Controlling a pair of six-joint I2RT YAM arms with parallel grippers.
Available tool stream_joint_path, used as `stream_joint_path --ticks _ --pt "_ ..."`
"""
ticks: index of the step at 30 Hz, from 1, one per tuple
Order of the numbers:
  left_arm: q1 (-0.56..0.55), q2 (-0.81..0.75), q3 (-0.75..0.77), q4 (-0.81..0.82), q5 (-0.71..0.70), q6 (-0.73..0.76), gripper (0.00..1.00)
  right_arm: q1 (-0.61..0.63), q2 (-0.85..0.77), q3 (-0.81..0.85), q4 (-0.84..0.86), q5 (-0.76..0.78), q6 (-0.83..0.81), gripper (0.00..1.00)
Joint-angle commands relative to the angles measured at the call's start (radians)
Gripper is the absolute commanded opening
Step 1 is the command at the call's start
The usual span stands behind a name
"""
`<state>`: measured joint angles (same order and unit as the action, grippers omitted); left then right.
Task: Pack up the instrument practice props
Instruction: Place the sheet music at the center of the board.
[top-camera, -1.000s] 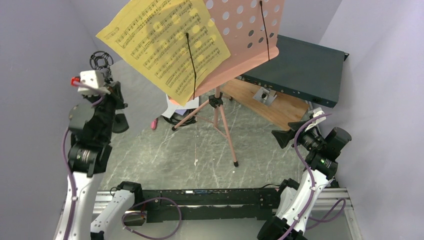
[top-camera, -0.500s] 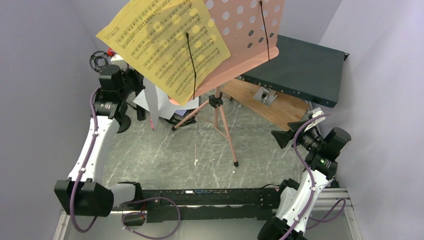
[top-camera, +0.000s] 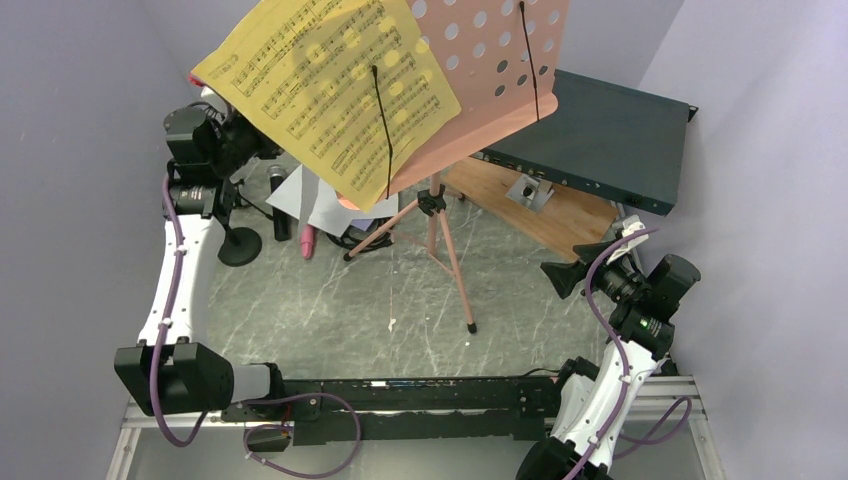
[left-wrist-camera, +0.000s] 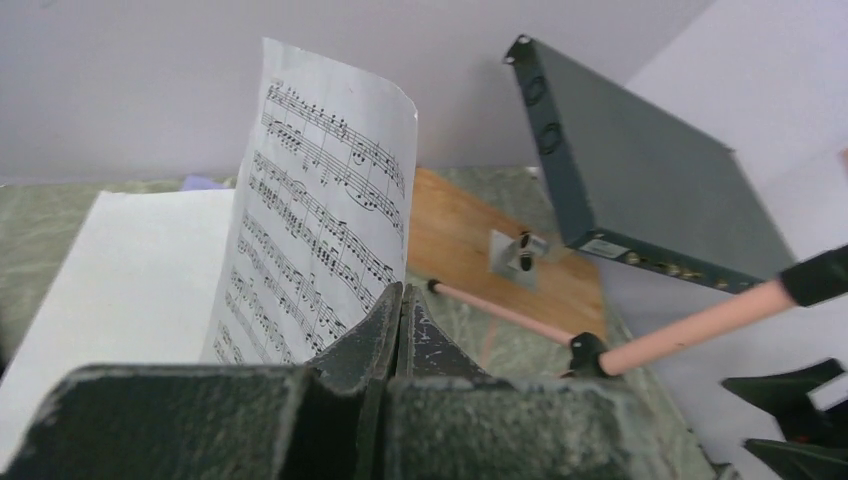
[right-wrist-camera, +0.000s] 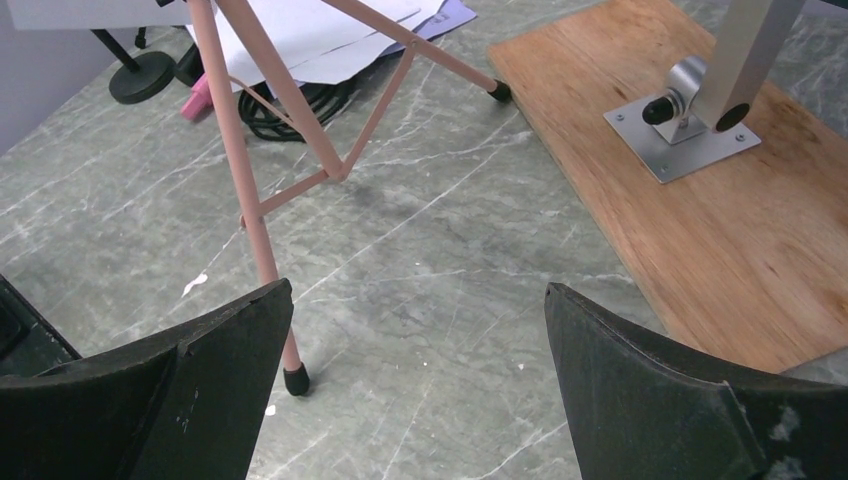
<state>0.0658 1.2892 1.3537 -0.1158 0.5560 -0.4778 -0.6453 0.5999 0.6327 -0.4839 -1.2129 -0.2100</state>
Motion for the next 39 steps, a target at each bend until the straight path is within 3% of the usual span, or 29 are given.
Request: stream_joint_path --ticks 1,9,18,27,30,33,36,39 --pt "0.031 0.018 0.056 0.105 0.179 -0.127 0.00 0.006 -0.008 0.020 -0.001 -0.007 -0.026 1.00" --pt "0.076 0.095 0.052 0.032 0.113 -0.094 0.00 0.006 -0.012 0.020 -0.004 -0.004 -0.029 1.00" --pt "0.143 0.388 0.154 -0.070 0.120 -0.087 0.00 0.007 -0.015 0.020 -0.007 -0.001 -0.032 1.00" --pt "0.142 0.636 0.383 -0.407 -0.199 -0.001 0.00 0.007 -0.013 0.019 -0.001 0.000 -0.030 1.00" --pt "0.132 0.708 0.503 -0.559 -0.333 -0.021 0.17 0.007 -0.010 0.017 0.001 0.000 -0.029 0.99" --pt "0.128 0.723 0.561 -0.626 -0.353 -0.023 0.31 0.007 -0.008 0.015 0.003 0.002 -0.027 1.00" --pt "0.125 0.662 0.527 -0.596 -0.353 -0.013 0.49 0.007 -0.006 0.016 0.005 0.002 -0.025 0.99" --pt "0.128 0.538 0.441 -0.529 -0.373 0.000 0.60 0.007 -0.005 0.015 0.005 0.003 -0.025 1.00"
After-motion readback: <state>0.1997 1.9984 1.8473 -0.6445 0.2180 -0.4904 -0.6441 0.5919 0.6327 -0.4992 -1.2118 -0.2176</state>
